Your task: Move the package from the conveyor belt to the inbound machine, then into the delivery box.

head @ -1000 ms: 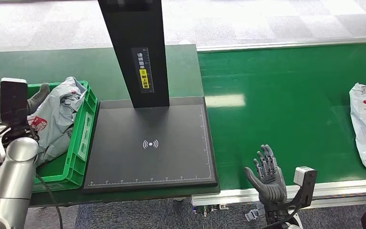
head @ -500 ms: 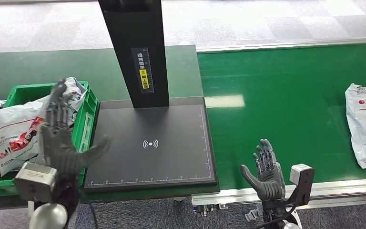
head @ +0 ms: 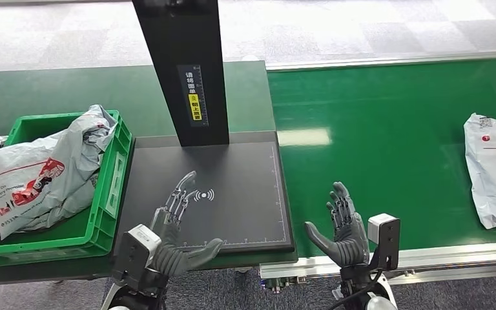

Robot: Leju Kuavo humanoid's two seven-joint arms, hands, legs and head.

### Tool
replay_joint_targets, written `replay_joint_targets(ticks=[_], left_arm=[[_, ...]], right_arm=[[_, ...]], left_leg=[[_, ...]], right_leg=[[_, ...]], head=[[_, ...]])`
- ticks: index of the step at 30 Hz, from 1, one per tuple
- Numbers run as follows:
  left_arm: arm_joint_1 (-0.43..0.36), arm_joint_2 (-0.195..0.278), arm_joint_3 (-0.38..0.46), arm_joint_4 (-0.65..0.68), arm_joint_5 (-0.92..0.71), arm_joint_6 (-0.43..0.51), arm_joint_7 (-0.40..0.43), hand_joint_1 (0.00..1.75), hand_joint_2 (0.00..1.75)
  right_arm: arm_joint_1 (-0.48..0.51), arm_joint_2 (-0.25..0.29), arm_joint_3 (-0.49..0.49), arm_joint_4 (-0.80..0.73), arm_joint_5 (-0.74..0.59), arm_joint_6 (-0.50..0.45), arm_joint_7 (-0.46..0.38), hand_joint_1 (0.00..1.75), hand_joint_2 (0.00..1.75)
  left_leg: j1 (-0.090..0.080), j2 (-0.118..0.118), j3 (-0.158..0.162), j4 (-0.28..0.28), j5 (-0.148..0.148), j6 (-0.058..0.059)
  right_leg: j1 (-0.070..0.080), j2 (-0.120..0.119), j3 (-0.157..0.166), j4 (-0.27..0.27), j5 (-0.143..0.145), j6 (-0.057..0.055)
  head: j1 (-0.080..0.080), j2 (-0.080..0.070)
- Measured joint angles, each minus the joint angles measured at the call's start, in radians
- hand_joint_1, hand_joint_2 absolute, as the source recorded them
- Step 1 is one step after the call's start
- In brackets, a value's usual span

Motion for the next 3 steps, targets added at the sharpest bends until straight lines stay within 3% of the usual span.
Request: replay_joint_targets(ticks=[1, 3], left_arm=[[0.004, -0.005, -0.004, 0.019, -0.008, -0.003, 0.001, 0.0, 0.0], [0.007, -0.009, -0.01, 0.042, -0.025, -0.01, 0.001, 0.0, 0.0]], right_arm=[[0.003, 0.0, 0.005, -0.004, 0.003, -0.006, 0.0, 0.0, 1.75], [0.009, 0.0, 0.012, -0.013, 0.011, -0.017, 0.0, 0.0, 1.75]], left_leg=[[0.0, 0.0, 0.0, 0.0, 0.0, 0.0], [0.0, 0.0, 0.0, 0.0, 0.0, 0.0]], right_leg=[[0.0, 0.0, 0.0, 0.0, 0.0, 0.0], [0.0, 0.0, 0.0, 0.0, 0.0, 0.0]], head=[[0.0, 0.0], [0.0, 0.0]])
